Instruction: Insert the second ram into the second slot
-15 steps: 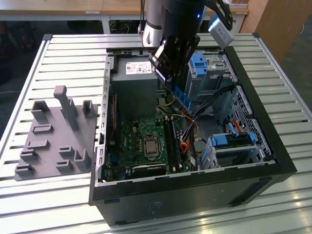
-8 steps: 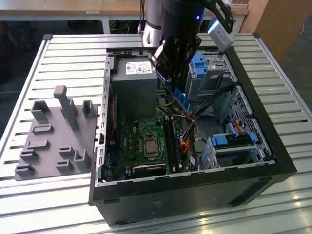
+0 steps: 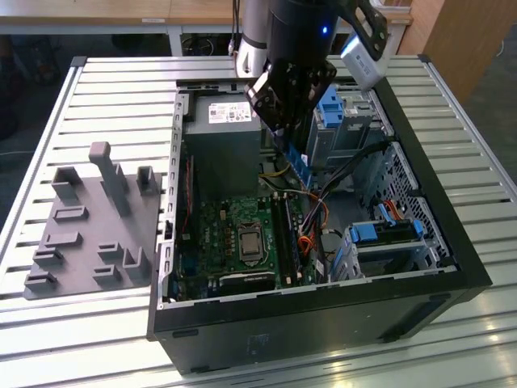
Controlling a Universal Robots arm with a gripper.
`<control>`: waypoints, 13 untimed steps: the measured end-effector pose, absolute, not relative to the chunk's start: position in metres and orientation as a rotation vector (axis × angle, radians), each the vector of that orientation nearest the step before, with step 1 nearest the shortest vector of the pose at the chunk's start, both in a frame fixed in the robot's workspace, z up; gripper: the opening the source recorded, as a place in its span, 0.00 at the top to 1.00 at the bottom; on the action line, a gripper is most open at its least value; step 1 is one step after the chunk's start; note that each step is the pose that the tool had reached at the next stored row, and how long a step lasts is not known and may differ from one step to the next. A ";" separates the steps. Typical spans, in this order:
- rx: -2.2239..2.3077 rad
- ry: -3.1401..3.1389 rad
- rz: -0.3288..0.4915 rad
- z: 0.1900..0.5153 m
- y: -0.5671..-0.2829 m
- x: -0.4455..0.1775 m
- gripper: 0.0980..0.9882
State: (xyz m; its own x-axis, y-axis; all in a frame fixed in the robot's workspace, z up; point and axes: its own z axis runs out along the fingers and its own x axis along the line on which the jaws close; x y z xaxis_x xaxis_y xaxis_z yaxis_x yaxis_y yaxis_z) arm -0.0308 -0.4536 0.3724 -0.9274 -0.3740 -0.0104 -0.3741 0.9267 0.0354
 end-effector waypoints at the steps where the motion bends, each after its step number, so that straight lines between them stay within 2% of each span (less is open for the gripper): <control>1: -0.575 3.084 0.058 0.372 -0.454 -0.031 0.96; 13: -0.253 3.124 0.054 0.371 -0.454 -0.031 0.96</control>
